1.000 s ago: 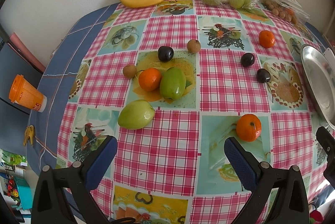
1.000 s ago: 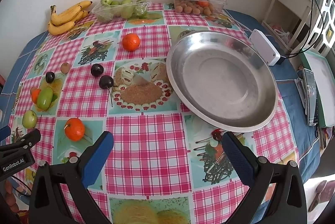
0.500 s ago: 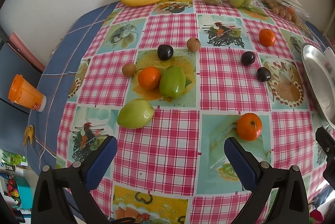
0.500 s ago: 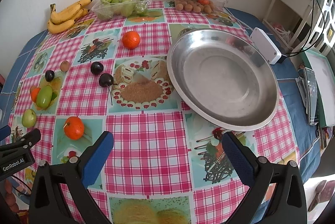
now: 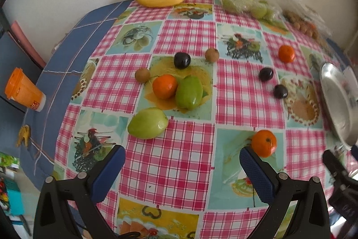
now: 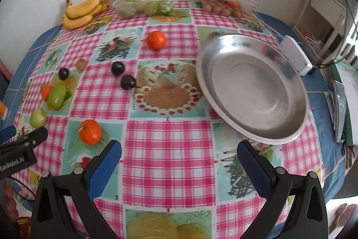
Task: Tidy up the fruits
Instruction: 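Close the left gripper on the green apple while the right gripper grasps the orange fruit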
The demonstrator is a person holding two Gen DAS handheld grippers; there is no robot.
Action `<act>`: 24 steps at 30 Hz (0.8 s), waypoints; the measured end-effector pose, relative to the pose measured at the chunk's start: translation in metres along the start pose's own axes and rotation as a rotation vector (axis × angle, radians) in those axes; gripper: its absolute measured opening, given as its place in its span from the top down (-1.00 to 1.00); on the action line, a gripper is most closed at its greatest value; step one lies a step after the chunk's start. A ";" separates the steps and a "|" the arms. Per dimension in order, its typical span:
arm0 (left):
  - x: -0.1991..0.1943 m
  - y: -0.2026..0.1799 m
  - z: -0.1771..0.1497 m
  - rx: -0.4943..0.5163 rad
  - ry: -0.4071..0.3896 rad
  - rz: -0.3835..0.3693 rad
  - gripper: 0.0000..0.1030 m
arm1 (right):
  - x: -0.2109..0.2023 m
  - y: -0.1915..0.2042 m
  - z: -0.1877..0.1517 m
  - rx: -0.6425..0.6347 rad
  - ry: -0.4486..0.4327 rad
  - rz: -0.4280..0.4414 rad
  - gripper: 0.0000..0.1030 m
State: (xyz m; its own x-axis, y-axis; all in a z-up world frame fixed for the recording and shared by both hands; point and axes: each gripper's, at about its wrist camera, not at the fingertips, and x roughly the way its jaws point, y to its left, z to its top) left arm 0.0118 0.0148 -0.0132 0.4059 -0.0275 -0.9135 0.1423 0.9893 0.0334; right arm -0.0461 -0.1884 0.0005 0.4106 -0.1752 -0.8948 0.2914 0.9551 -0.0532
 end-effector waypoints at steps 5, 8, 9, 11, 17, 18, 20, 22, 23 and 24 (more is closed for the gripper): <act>-0.003 0.011 0.006 -0.003 -0.022 -0.017 -1.00 | 0.003 0.014 0.005 -0.009 -0.005 0.122 -1.00; -0.004 0.022 0.010 -0.021 -0.037 -0.041 -1.00 | 0.004 0.022 0.010 -0.007 -0.012 0.167 -0.99; -0.003 0.026 0.012 -0.034 -0.036 -0.052 -1.00 | 0.005 0.025 0.011 -0.007 -0.015 0.178 -0.99; -0.001 0.036 0.014 -0.061 -0.027 -0.070 -1.00 | 0.008 0.030 0.014 -0.006 -0.009 0.203 -1.00; 0.008 0.058 0.016 -0.098 -0.010 -0.083 -1.00 | 0.023 0.053 0.016 -0.046 0.045 0.239 -0.99; 0.011 0.061 0.017 -0.095 -0.004 -0.086 -1.00 | 0.025 0.056 0.016 -0.053 0.053 0.245 -0.99; 0.016 0.064 0.018 -0.084 0.012 -0.098 -1.00 | 0.027 0.061 0.016 -0.064 0.065 0.258 -0.99; 0.020 0.067 0.020 -0.074 0.026 -0.101 -1.00 | 0.030 0.068 0.015 -0.085 0.073 0.254 -0.99; 0.022 0.067 0.021 -0.063 0.033 -0.097 -1.00 | 0.031 0.071 0.016 -0.093 0.077 0.254 -0.99; 0.025 0.066 0.023 -0.052 0.043 -0.084 -1.00 | 0.033 0.073 0.015 -0.099 0.085 0.257 -0.99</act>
State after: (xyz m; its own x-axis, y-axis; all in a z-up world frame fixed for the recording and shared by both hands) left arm 0.0517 0.0766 -0.0243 0.3553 -0.1059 -0.9287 0.1263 0.9899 -0.0645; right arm 0.0020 -0.1279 -0.0259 0.3846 0.0922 -0.9185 0.0997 0.9850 0.1407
